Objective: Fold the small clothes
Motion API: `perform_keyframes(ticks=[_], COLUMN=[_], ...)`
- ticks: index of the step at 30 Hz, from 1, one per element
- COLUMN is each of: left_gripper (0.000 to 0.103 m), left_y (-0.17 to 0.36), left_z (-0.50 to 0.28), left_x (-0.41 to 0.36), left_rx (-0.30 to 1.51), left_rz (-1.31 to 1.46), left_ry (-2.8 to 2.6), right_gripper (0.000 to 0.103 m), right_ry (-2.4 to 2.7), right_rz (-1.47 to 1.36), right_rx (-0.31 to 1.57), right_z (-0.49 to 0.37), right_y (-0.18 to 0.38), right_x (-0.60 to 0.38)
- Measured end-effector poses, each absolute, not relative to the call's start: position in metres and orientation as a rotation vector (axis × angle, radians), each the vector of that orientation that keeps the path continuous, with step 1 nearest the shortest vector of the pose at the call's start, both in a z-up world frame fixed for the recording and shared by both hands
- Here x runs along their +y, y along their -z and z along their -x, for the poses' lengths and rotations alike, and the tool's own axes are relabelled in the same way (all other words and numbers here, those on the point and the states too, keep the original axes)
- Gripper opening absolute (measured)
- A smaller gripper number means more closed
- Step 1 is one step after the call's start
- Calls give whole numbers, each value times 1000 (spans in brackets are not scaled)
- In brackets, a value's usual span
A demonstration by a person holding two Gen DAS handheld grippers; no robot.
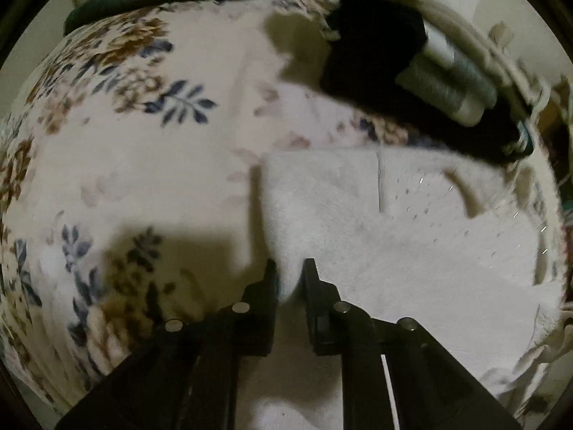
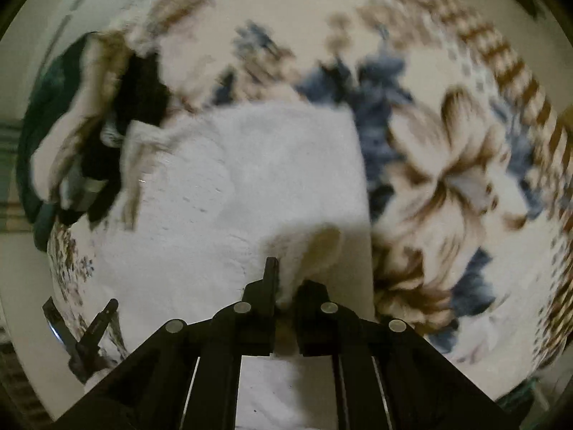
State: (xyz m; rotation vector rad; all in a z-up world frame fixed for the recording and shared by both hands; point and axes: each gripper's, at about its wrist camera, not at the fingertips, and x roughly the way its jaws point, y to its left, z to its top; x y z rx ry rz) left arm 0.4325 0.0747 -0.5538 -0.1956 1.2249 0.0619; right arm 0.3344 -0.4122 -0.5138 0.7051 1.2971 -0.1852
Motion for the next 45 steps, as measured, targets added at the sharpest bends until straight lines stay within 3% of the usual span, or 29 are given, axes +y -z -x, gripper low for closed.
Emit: perform_keyframes(ticks=[4, 7, 10, 11, 12, 13, 14, 15, 16, 20, 26, 32, 37, 38, 40, 45], left_gripper=[8, 9, 11, 16, 22, 27, 44, 57, 59, 60, 60, 60, 60, 60, 60, 60], left_y=[550, 559, 558, 553, 548, 539, 534, 528, 520, 499, 492, 530, 538, 539, 539, 535], left_z=[-423, -422, -412, -406, -401, -392, -386, -378, -365, -321, -236, -158, -133, -132, -128, -120], left_x=[88, 103, 111, 111, 111, 108, 104, 99, 88, 36, -78, -177, -208, -209, -212, -222], left_rx=[1207, 1257, 1274, 1263, 1248, 1222, 1212, 1202, 1187, 1180, 1243, 1402, 1421, 1422, 1411, 1379], left_rz=[215, 266, 317, 313, 310, 311, 311, 313, 318, 301, 235, 250, 248, 243, 233, 207], left_ry=[-100, -141, -154, -157, -156, -147, -142, -132, -111, -44, -33, -77, -134, -143, -159, -157], right_gripper=[7, 8, 24, 41, 57, 61, 63, 63, 63, 63, 63, 63, 63, 60, 6, 6], right_ry=[109, 154, 172, 164, 159, 147, 132, 125, 117, 73, -81, -200, -301, -327, -339, -282], right_rz=[-599, -480, -558, -583, -589, -603, -629, -644, -668, -706, -537, -565, -718, -761, -779, -528], right_rx=[1157, 1282, 1407, 1400, 1390, 1377, 1372, 1372, 1380, 1414, 1522, 1520, 1595, 1620, 1625, 1471], right_z=[-338, -355, -355, -350, -347, -340, -333, -328, -320, -298, -292, -359, -426, -434, -440, -455], right_y=[477, 509, 536, 533, 529, 521, 513, 509, 503, 484, 480, 516, 584, 600, 610, 552], right_x=[-410, -422, -443, -449, -453, -458, -464, -468, -475, -497, -516, -544, -531, -525, -517, -524])
